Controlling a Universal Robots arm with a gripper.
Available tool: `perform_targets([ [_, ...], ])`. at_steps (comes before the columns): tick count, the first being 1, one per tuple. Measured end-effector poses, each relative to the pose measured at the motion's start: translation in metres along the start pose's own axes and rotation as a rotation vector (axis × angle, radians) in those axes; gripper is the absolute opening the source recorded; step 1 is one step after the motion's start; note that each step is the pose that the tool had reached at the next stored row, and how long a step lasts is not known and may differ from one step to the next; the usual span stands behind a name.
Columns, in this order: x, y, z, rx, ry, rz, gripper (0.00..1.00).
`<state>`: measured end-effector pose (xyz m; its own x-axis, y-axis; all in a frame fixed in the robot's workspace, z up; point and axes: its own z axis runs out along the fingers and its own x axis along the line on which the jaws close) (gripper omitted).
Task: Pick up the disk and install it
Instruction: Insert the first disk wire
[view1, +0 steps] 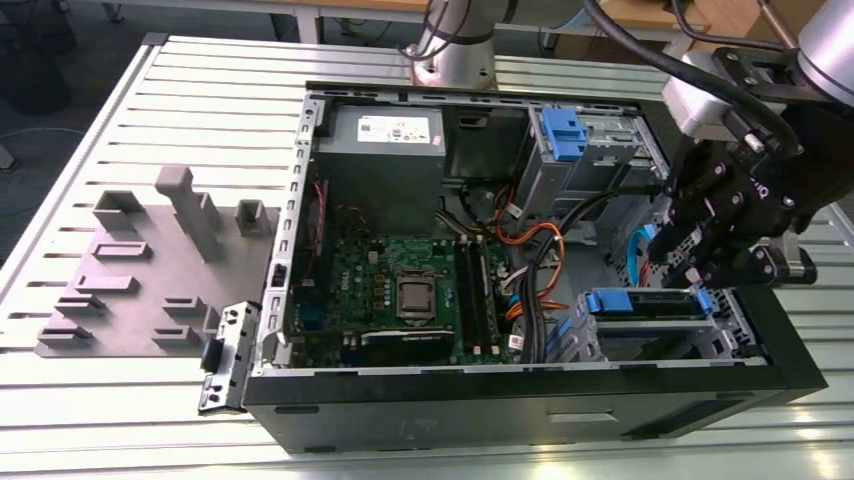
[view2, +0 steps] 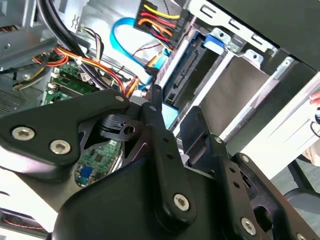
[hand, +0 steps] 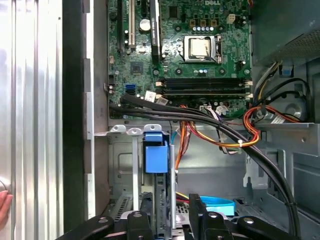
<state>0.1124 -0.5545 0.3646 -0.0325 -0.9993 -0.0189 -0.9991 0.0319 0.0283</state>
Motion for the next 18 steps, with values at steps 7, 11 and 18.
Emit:
perform_targets([
  [7,-0.0077,0.0003,0.0004,0.0077,-0.0091,0.000,0.42],
  [11,-0.0085,0.0002,0.0018,0.0130,-0.0118,0.000,0.42],
  [18,-0.0099,0.0000,0.0082,0.0216,-0.0152,0.001,0.42],
])
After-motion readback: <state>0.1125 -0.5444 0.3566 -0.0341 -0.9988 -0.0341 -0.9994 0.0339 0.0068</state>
